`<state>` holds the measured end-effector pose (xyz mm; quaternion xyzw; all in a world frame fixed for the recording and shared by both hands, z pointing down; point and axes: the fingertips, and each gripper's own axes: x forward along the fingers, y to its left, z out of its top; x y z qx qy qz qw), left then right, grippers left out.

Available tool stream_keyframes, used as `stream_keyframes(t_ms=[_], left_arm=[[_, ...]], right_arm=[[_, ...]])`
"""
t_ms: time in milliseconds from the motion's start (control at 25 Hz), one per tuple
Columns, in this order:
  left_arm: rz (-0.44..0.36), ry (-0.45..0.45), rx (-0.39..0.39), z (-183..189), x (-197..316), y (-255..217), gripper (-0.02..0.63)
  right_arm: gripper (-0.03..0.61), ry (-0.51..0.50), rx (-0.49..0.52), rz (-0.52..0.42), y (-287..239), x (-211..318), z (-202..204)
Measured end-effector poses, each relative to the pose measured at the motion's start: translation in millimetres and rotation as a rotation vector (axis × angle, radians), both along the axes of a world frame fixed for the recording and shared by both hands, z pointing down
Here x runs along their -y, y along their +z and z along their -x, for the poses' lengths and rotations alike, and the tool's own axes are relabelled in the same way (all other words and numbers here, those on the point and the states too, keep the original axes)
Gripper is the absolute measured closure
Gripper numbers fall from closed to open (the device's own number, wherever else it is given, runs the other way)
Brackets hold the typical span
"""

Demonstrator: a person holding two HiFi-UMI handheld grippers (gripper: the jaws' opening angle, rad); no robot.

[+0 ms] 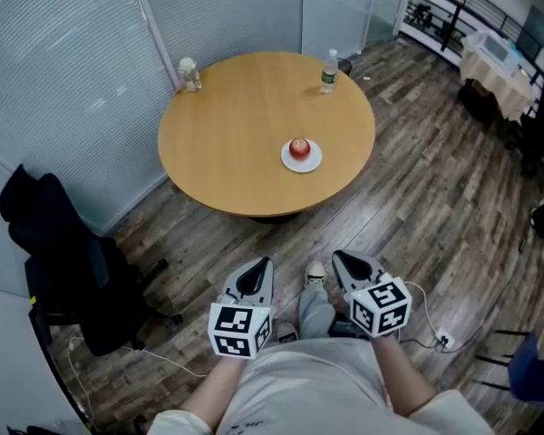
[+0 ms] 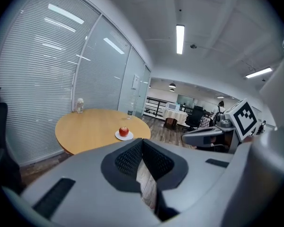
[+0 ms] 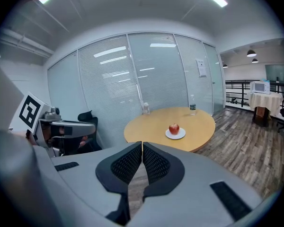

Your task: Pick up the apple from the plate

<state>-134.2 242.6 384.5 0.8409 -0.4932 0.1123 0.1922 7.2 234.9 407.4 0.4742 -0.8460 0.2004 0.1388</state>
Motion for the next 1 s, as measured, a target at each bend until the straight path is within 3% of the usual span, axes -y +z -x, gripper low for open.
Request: stream_keyframes(t_ms=[400,800,1000], left_arm=[[0.019,-0.037,0.005,-5.6,97.2,11.2,0.611],[0.037,-0.077,-0.01,-49.0,237.7,15.6,0.611],[0.029,-0.089,-0.002,-67.4,281.9,12.9,0.611]], right_arm=[[0.547,-0.042,0.026,-0.001,10.7,105.3,-2.6],[0.546,-0.093,0.008,-0.018,2.2,254.6,-49.2],[0.546,-0.11,0.002,-0.012,3.0,295.1,-70.1]])
